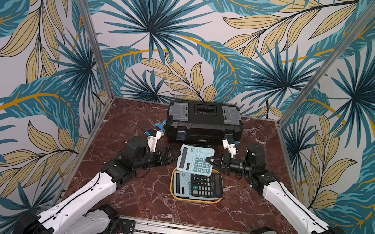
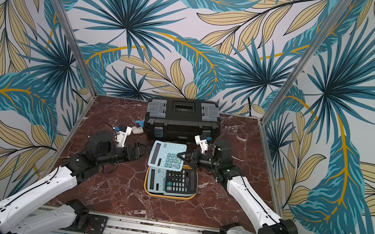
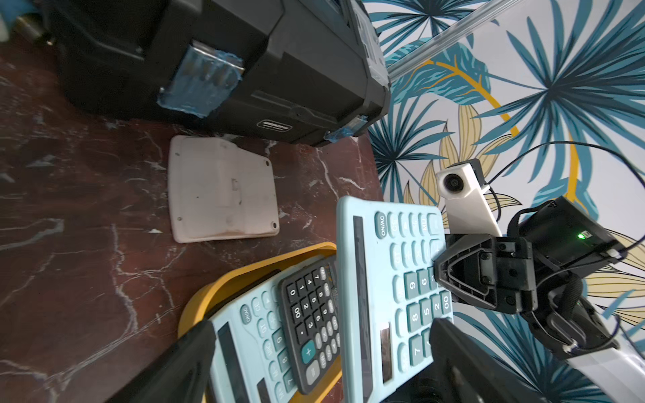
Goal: Put the calculator in the storage box
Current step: Pick up the calculator at the center of the board, then place the calculator in the storage box.
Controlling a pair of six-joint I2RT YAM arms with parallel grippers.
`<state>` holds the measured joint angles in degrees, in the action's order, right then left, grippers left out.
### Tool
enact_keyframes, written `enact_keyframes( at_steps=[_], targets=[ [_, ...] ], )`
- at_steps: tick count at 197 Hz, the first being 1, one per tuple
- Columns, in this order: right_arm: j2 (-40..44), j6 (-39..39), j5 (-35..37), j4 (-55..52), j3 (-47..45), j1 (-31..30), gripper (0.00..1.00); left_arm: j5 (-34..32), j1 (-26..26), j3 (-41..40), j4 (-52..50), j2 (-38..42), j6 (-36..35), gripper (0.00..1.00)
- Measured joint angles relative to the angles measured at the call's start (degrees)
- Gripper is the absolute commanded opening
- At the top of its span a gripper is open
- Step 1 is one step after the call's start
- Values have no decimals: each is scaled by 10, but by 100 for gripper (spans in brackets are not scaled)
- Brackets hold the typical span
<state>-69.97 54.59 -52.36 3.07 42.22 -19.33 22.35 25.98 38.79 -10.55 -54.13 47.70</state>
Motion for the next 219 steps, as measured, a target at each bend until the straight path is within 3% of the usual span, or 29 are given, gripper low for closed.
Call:
enact_keyframes(
  at_steps=[219],
  targets=[
    [-127,-132,0,-77,-4,-38,0,-20,1,0,-22,0,-23,100]
  ],
)
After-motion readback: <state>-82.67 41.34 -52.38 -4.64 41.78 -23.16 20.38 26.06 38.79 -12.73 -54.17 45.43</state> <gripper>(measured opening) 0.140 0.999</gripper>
